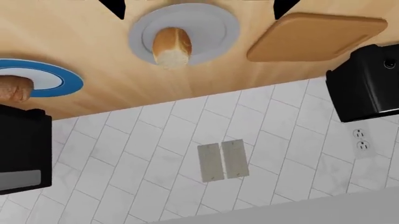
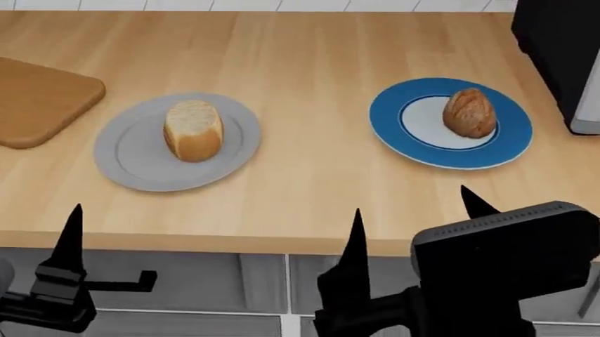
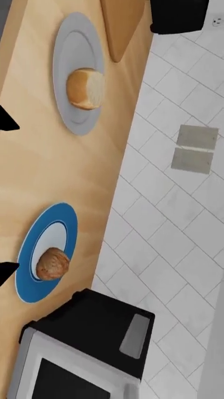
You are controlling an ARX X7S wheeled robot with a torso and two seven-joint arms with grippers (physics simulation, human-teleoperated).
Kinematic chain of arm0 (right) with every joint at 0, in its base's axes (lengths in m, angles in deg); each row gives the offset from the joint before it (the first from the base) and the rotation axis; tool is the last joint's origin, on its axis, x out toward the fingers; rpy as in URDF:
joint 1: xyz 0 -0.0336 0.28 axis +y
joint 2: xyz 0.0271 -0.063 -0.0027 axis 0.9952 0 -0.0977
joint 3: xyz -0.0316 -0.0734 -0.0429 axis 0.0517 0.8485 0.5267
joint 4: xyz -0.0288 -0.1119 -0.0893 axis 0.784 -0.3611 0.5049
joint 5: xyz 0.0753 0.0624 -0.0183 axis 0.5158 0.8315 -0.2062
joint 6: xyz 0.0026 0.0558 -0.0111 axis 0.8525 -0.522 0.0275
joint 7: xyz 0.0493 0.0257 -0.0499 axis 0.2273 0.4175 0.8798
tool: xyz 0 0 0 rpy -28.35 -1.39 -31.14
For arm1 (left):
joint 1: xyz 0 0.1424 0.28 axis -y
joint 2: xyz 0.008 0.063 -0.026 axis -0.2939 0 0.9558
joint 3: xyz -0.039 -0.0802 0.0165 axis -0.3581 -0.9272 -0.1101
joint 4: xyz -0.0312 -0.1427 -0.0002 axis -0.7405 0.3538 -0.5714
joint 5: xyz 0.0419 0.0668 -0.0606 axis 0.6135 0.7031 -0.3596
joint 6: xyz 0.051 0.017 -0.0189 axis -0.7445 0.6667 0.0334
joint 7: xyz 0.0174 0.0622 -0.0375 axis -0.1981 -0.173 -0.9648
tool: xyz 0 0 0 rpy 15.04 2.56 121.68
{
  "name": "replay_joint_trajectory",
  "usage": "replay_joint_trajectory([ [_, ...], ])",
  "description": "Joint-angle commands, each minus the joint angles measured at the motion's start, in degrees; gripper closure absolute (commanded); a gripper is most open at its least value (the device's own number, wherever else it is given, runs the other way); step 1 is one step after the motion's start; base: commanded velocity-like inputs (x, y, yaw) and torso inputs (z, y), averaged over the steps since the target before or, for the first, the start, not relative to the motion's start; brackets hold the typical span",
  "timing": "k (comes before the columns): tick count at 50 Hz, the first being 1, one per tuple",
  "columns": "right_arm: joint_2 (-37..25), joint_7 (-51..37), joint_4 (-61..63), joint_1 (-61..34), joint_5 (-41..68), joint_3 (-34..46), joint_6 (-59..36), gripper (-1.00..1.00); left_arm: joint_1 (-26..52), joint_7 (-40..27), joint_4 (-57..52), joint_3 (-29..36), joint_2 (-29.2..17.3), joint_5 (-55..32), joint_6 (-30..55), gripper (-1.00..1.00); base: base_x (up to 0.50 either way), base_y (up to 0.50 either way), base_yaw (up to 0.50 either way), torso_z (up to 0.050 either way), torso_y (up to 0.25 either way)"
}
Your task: Place all breads on the cutting board.
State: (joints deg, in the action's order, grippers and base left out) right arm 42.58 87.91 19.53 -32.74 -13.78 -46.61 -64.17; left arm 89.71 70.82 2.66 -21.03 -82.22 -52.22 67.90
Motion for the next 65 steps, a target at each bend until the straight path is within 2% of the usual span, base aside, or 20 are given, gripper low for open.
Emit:
replay_joint_trajectory([
  [1, -0.4, -1.7, 1.8, -5.1, 1.1, -1.4, -6.0, -1.00, 2.3, 1.9, -0.8, -1.9, 0.9, -1.6, 3.2, -1.00, 0.47, -0.03, 0.00, 0.000, 0.000],
  [7, -2.6, -9.0, 1.8, -7.4, 11.9, -3.4, -7.5, -1.00, 2.8, 1.8, -1.1, -1.5, 0.7, -2.0, 3.7, -1.00, 0.50, -0.03, 0.00, 0.000, 0.000],
  [18, -4.6, -16.9, 1.5, -9.6, 23.3, -5.5, -8.8, -1.00, 3.0, 1.6, -1.7, -2.2, 0.5, -2.7, 4.3, -1.00, 0.50, -0.03, 0.00, 0.000, 0.001],
  [35, -6.9, -23.7, 0.3, -9.3, 32.8, -7.7, -6.9, -1.00, 3.7, 1.0, -3.0, -2.2, 0.1, -3.9, 6.0, -1.00, 0.50, -0.03, 0.00, 0.000, 0.002],
  [46, -8.2, -26.1, -0.4, -10.5, 38.4, -11.4, -8.5, -1.00, 6.3, 2.4, -6.0, -4.9, 1.0, -9.6, 15.6, -1.00, 0.16, -0.01, 0.00, 0.000, 0.003],
  [48, -9.0, -29.3, -1.1, -11.4, 42.8, -13.4, -9.2, -1.00, 7.5, 1.7, -6.3, -7.4, 0.7, -15.7, 19.3, -1.00, 0.00, 0.00, 0.00, 0.000, 0.000],
  [51, -10.8, -35.6, -2.5, -12.6, 50.7, -14.4, -9.1, -1.00, 9.2, -4.6, -6.3, -12.4, -1.5, -31.3, 23.9, -1.00, 0.00, 0.00, 0.00, 0.000, 0.000],
  [53, -11.8, -39.0, -3.2, -13.2, 54.7, -14.6, -8.9, -1.00, 10.9, -10.4, -5.9, -17.0, -2.9, -43.7, 28.0, -1.00, 0.00, 0.00, 0.00, 0.000, 0.000],
  [57, -13.1, -42.5, -3.9, -13.4, 58.7, -14.6, -8.1, -1.00, 12.9, -26.8, -0.5, -19.5, -8.1, -67.2, 27.7, -1.00, 0.00, 0.00, 0.00, 0.000, 0.000],
  [59, -13.5, -43.4, -4.1, -13.5, 59.5, -14.1, -7.6, -1.00, 14.3, -33.2, 2.6, -18.5, -10.2, -75.1, 26.9, -1.00, 0.00, 0.00, 0.00, 0.000, 0.000],
  [62, -13.8, -44.9, -4.3, -13.7, 61.2, -13.6, -7.2, -1.00, 17.6, -40.0, 6.6, -15.4, -13.5, -82.0, 25.5, -1.00, 0.00, 0.00, 0.00, 0.000, 0.000],
  [65, -14.2, -46.2, -4.3, -13.7, 62.5, -13.3, -6.7, -1.00, 22.6, -48.9, 11.3, -8.1, -18.7, -91.6, 22.9, -1.00, 0.00, 0.00, 0.00, 0.000, 0.000],
])
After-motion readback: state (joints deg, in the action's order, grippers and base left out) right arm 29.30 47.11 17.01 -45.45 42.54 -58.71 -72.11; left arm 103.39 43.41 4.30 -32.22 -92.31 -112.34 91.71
